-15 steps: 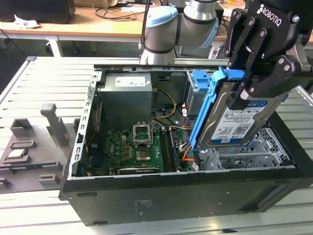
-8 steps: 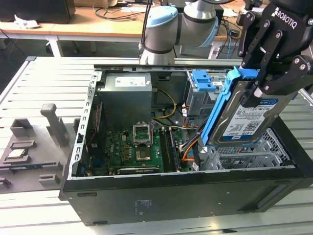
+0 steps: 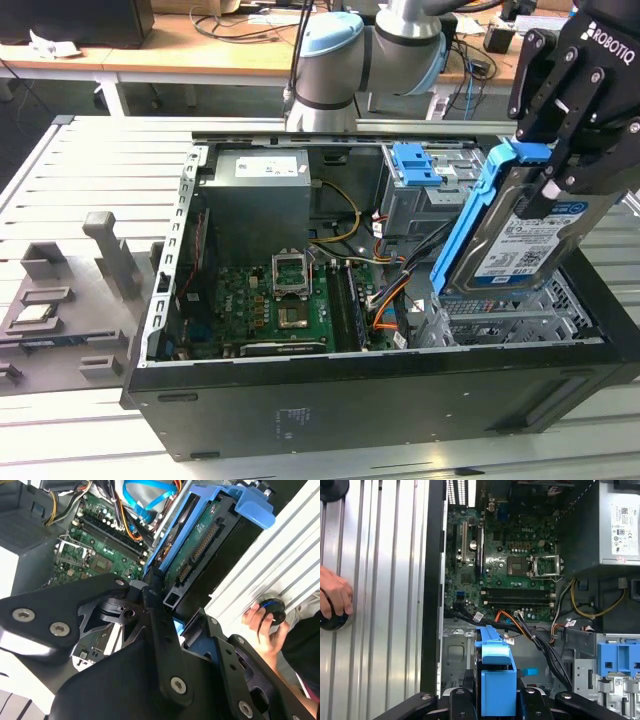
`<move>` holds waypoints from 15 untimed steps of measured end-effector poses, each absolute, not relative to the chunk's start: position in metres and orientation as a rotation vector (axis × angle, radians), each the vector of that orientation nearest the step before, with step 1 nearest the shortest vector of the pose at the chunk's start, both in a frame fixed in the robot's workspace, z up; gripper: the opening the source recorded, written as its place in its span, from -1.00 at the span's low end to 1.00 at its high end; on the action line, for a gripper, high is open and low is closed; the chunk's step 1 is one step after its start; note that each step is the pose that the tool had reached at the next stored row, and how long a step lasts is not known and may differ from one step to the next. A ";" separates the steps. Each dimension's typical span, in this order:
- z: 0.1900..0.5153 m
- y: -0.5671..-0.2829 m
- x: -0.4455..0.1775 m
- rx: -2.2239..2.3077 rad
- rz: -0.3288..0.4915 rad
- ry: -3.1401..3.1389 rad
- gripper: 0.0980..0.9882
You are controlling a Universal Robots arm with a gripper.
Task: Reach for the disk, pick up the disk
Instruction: 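Pick up the disk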
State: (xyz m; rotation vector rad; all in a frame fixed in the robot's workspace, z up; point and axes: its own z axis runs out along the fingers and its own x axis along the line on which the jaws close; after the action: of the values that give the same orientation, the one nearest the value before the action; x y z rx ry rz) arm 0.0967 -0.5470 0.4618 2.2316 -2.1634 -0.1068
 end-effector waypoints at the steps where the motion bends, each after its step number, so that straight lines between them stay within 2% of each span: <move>1: 0.461 -0.546 0.100 2.232 -0.107 -2.163 -0.39; 15: 0.454 -0.545 0.113 2.231 -0.107 -2.163 -0.39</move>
State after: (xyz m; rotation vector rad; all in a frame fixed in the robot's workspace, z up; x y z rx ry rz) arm 0.1129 -0.5448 0.4537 2.2311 -2.1627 -0.1072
